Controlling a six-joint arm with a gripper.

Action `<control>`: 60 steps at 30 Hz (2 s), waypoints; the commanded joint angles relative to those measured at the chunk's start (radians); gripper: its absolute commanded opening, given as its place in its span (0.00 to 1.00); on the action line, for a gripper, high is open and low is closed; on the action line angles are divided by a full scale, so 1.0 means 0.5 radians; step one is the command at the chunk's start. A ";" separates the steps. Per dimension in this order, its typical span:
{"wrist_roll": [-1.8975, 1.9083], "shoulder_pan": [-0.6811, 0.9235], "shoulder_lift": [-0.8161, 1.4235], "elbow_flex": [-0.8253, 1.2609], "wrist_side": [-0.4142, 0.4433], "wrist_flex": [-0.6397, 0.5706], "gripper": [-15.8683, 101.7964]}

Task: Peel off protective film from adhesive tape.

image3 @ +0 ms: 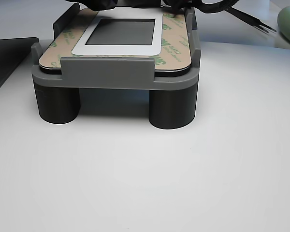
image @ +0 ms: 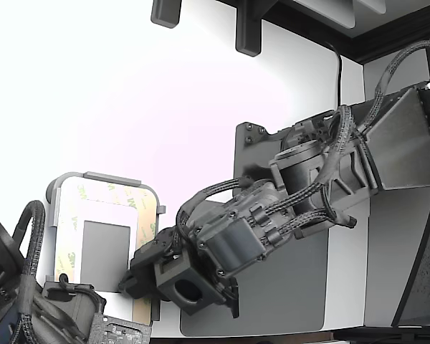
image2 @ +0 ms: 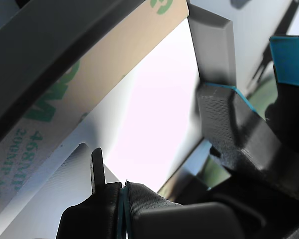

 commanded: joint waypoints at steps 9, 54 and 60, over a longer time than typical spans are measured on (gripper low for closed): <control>0.015 -0.012 -0.138 -0.270 -0.040 0.074 0.04; 0.025 0.052 -0.221 -0.291 -0.058 0.028 0.04; 0.018 0.052 -0.209 -0.279 -0.058 0.015 0.04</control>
